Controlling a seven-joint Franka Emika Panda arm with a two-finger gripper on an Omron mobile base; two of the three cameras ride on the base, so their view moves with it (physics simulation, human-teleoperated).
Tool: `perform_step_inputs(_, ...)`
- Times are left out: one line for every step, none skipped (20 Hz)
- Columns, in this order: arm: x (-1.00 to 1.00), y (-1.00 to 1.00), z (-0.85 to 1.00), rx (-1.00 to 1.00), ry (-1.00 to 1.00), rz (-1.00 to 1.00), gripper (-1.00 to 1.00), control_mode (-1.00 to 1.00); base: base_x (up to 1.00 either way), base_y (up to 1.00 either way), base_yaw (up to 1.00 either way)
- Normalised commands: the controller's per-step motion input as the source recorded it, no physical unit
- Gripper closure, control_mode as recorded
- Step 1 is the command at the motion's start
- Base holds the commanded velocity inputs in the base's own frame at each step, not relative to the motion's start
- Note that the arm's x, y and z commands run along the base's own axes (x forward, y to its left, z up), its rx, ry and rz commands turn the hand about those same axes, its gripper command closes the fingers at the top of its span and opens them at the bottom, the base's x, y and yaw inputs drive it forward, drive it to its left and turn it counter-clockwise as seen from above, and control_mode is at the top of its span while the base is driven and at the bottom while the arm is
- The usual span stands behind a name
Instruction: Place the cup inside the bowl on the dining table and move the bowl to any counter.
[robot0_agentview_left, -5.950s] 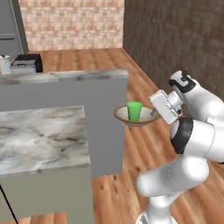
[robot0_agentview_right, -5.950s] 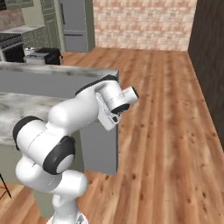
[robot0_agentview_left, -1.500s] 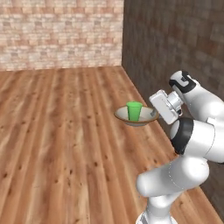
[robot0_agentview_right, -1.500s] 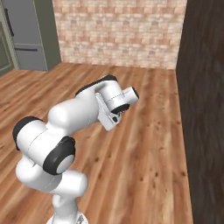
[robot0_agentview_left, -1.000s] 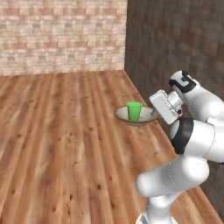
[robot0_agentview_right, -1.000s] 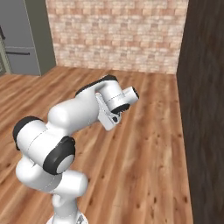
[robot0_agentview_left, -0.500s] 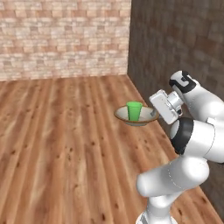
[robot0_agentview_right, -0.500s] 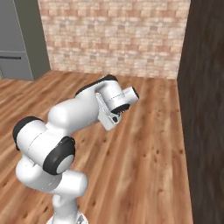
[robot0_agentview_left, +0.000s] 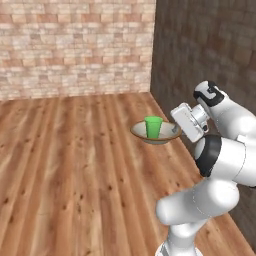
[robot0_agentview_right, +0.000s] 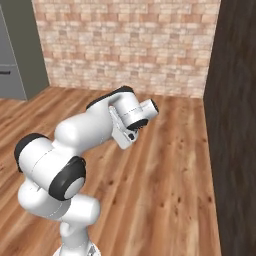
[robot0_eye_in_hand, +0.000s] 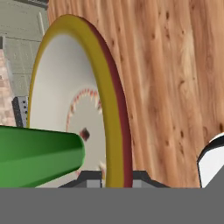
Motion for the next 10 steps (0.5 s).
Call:
perform_step_inputs(0.00,0.00,0.00,0.00,0.00,0.00,1.00,1.00,1.00,0.18,0.00)
perform_step_inputs(0.00,0.00,0.00,0.00,0.00,0.00,1.00,1.00,1.00,0.19,0.00)
perform_step_inputs(0.00,0.00,0.00,0.00,0.00,0.00,1.00,1.00,0.99,0.19,0.00)
perform_step_inputs(0.00,0.00,0.00,0.00,0.00,0.00,1.00,1.00,0.96,0.26,0.02)
perform_step_inputs(0.00,0.00,0.00,0.00,0.00,0.00,1.00,1.00,0.85,0.36,0.07)
perform_step_inputs(0.00,0.00,0.00,0.00,0.00,0.00,1.00,1.00,0.81,0.47,0.14)
perform_step_inputs(0.00,0.00,0.00,0.00,0.00,0.00,1.00,1.00,0.76,0.52,0.18)
perform_step_inputs(0.00,0.00,0.00,0.00,0.00,0.00,1.00,1.00,0.68,0.59,0.21)
perform_step_inputs(0.00,0.00,0.00,0.00,0.00,0.00,1.00,1.00,0.70,0.60,0.23)
perform_step_inputs(0.00,0.00,0.00,0.00,0.00,0.00,1.00,1.00,0.67,0.61,0.23)
